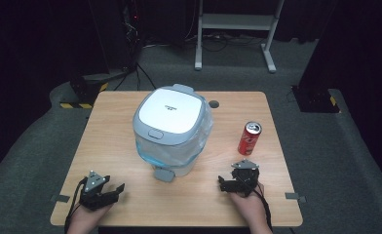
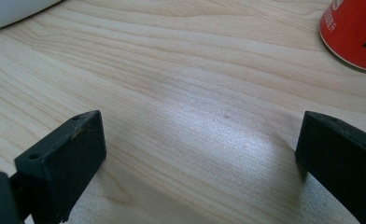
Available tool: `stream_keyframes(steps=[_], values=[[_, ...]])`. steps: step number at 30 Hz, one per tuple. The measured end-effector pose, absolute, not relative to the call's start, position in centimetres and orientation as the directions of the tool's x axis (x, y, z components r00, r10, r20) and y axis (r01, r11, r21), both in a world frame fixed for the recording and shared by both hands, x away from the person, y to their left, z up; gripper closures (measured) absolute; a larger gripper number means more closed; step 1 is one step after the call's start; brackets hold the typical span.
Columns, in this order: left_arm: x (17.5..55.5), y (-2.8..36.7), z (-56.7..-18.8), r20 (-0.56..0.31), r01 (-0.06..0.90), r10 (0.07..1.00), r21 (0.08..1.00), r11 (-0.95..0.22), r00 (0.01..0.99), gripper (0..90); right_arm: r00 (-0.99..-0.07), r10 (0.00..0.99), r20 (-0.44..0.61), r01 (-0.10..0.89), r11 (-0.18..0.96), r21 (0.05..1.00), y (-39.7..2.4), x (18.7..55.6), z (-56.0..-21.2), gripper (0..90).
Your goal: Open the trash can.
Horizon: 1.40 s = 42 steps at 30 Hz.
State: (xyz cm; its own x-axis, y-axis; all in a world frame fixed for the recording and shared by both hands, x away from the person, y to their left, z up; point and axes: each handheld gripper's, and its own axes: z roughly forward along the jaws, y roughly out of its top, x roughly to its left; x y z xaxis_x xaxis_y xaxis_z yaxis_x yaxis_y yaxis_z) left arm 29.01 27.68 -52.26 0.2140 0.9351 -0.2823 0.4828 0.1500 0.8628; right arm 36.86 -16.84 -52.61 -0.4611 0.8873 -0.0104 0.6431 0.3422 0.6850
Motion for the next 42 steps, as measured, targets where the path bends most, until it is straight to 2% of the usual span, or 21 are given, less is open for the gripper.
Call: stream_keyframes(steps=[9,22,29,36,42], values=[[29.2,25.5,-52.1,-0.296,0.502,0.917,0.855,0.128,0.269,33.4,-0.459,0.889,-0.008,0.645,0.339,0.684,-16.8,36.8,-52.6,1.7],[30.0,23.0,-51.4,-0.344,0.481,0.88,0.862,0.158,0.328,38.1,-0.459,0.888,-0.008,0.645,0.34,0.685,-16.8,36.8,-52.6,1.7],[30.4,21.4,-51.2,-0.364,0.485,0.854,0.861,0.155,0.372,42.8,-0.461,0.887,-0.01,0.643,0.342,0.685,-16.8,36.8,-52.6,2.2],[30.7,19.9,-51.1,-0.359,0.489,0.843,0.862,0.135,0.4,41.1,-0.463,0.886,-0.01,0.641,0.343,0.686,-16.8,36.8,-52.6,2.5],[31.0,18.4,-51.0,-0.347,0.47,0.84,0.873,0.128,0.416,34.8,-0.464,0.886,-0.009,0.642,0.342,0.686,-16.8,36.8,-52.6,2.7]])
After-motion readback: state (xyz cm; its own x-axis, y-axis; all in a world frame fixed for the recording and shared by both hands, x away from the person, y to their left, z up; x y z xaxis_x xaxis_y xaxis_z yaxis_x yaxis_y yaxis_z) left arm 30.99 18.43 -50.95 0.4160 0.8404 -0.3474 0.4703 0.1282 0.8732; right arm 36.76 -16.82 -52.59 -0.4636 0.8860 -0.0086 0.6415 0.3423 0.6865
